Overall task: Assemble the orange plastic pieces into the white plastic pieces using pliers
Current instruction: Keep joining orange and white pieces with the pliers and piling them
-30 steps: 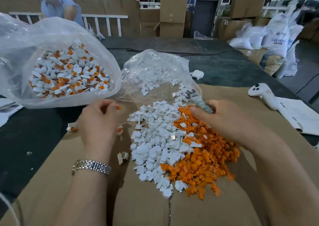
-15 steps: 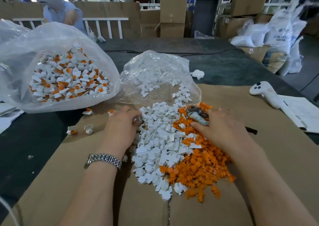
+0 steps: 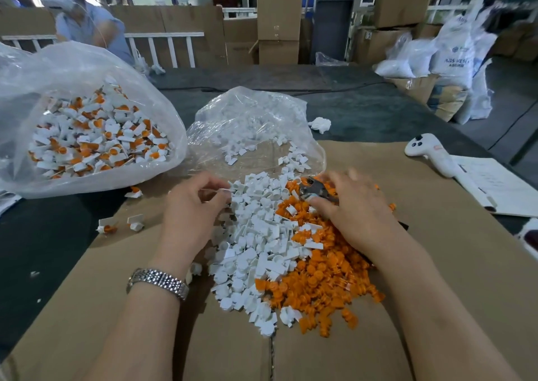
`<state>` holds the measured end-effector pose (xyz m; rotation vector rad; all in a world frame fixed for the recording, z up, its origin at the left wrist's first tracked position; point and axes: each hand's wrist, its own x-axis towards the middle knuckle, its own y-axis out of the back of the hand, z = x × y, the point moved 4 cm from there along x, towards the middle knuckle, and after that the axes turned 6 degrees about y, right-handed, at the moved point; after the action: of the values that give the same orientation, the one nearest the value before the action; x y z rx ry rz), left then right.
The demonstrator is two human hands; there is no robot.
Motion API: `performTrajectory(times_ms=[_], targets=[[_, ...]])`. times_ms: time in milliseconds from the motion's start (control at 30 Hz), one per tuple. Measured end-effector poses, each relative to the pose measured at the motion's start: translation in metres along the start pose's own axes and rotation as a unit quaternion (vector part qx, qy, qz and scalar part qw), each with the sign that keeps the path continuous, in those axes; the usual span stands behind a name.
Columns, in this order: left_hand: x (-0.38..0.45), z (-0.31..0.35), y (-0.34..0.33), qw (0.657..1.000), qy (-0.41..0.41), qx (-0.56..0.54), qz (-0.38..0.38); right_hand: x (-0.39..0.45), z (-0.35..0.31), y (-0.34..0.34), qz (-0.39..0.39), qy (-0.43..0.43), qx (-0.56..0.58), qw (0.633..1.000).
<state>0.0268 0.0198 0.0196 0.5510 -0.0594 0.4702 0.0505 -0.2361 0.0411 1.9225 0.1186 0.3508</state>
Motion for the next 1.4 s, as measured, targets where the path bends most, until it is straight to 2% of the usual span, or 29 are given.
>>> performTrajectory(times_ms=[67,133,267,400,500,600,700,900,1067,1400], targets=[[-0.003,0.003,-0.003,0.997,0.011,-0.057,-0.042,0.0,-0.007,0.004,0.015,0.069,0.02,0.997],[-0.005,0.004,-0.007,0.993,0.025,-0.09,-0.078,-0.001,-0.013,0.0,-0.003,0.111,0.003,0.994],[-0.006,0.001,-0.015,0.973,0.066,-0.156,-0.156,0.0,-0.018,-0.009,-0.013,0.136,-0.056,0.989],[-0.01,0.005,-0.02,0.926,0.079,-0.291,-0.226,0.002,-0.017,-0.011,0.021,0.141,-0.072,0.987],[-0.015,0.011,-0.024,0.891,0.102,-0.36,-0.256,0.001,-0.014,-0.002,0.062,0.129,0.108,0.984],[-0.018,0.016,-0.026,0.865,0.117,-0.402,-0.278,-0.004,-0.019,0.005,0.062,0.132,0.281,0.949],[-0.022,0.021,-0.026,0.861,0.114,-0.405,-0.285,-0.007,-0.027,0.006,0.058,0.145,0.367,0.917],[-0.026,0.028,-0.028,0.864,0.103,-0.399,-0.289,-0.01,-0.035,0.004,0.072,0.137,0.42,0.894],[-0.027,0.03,-0.028,0.856,0.113,-0.415,-0.288,-0.009,-0.031,0.005,0.089,0.105,0.437,0.889],[-0.027,0.03,-0.027,0.873,0.086,-0.396,-0.273,-0.007,-0.035,-0.001,0.085,0.099,0.496,0.858]])
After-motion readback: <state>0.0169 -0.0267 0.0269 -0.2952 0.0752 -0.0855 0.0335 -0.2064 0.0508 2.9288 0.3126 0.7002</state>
